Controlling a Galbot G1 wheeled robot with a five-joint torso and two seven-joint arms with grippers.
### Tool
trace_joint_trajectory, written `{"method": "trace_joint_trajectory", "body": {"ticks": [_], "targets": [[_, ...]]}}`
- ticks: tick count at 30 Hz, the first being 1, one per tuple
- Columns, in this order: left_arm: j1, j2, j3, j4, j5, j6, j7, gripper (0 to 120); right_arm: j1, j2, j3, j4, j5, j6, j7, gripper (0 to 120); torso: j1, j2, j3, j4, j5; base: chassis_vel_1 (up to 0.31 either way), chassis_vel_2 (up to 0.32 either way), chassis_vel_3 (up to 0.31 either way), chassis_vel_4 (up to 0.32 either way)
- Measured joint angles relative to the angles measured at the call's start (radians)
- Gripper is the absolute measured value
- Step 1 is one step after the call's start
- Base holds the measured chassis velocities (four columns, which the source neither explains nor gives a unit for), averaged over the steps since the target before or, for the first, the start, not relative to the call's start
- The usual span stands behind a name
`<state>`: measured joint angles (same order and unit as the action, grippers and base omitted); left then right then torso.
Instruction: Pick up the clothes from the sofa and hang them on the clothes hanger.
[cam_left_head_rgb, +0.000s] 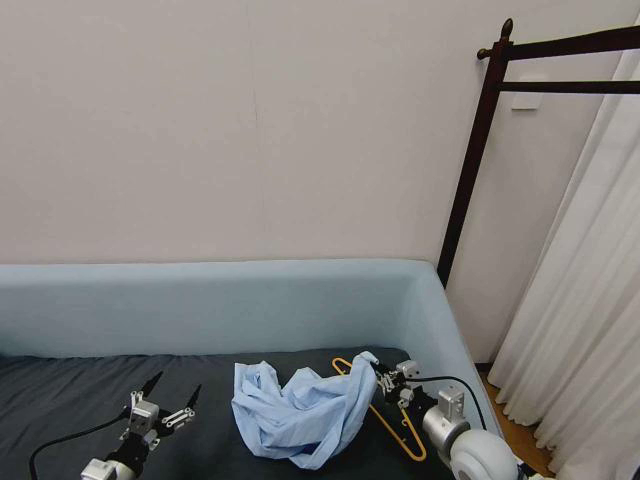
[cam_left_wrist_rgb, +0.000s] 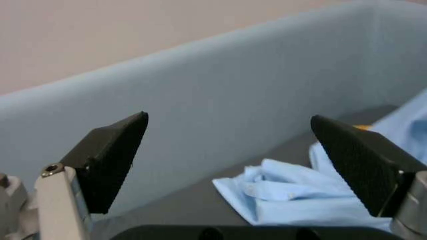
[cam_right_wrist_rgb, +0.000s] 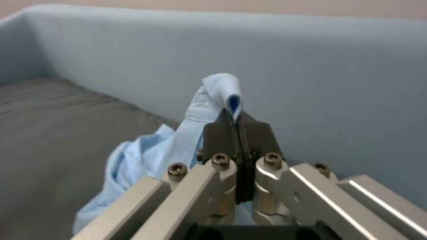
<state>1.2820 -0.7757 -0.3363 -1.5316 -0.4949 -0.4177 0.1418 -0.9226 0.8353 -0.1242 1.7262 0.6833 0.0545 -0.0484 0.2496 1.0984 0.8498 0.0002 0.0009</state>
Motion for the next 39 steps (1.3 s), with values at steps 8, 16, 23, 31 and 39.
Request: {"method": "trace_joint_trajectory", "body": {"ticks": [8,16,23,31,39], "targets": [[-0.27,0.188,0.271,0.201,-0.182,-0.037,0.394,95,0.019,0.025,-0.045,-0.014,-0.047,0.056,-0.034,0,0.0,0.0,0.0,0.0003,0.0002,0.0,0.0,0.0,0.0],[-0.698,0.08,0.637,0.537,-0.21,-0.054,0.675,97,-0.042,0.022,0.007,0.033,-0.089,0.069,-0.034,0,0.0,0.0,0.0,-0.001,-0.0005,0.0,0.0,0.0,0.0],[-0.967,-0.122,0.824,0.842,-0.157,-0.081,0.862,98,-0.091,0.014,0.04,0.052,-0.127,0.085,-0.04,0,0.0,0.0,0.0,-0.0009,0.0006,0.0,0.0,0.0,0.0],[-1.045,-0.234,0.899,0.954,-0.111,-0.041,0.894,96,-0.117,0.015,0.042,0.056,-0.16,0.11,-0.067,0,0.0,0.0,0.0,-0.0003,0.0005,0.0,0.0,0.0,0.0],[-1.037,-0.331,0.912,1.055,-0.08,-0.036,0.895,94,-0.15,0.013,0.068,0.081,-0.194,0.132,-0.087,0,0.0,0.0,0.0,-0.0003,0.0002,0.0,0.0,0.0,0.0]]}}
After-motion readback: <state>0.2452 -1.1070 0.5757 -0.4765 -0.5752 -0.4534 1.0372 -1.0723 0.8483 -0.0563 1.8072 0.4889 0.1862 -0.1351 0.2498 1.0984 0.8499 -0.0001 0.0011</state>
